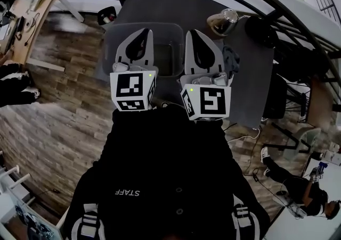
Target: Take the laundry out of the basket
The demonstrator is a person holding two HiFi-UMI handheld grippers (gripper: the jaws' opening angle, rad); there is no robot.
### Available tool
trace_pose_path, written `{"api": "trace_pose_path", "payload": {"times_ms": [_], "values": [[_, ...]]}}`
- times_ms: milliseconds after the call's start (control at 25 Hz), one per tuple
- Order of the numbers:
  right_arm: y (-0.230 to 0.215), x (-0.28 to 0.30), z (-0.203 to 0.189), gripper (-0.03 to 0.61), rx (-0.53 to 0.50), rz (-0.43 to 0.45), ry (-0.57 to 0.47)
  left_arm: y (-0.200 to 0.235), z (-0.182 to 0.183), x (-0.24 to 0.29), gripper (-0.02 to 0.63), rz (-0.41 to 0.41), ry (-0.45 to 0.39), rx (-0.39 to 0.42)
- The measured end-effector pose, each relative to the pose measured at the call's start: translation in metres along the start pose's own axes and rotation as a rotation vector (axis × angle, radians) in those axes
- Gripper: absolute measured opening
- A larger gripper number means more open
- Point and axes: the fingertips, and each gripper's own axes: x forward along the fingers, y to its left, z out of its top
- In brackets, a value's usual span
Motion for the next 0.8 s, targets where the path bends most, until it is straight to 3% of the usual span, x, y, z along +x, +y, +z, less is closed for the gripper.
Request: {"api": "trace_pose_path", "payload": {"times_ms": [800], "values": [[0.011, 0.023, -0.002, 0.014, 0.008, -0.015, 0.006, 0.025, 0.008, -0.004, 0.002, 0.017, -0.027, 0.02]]}}
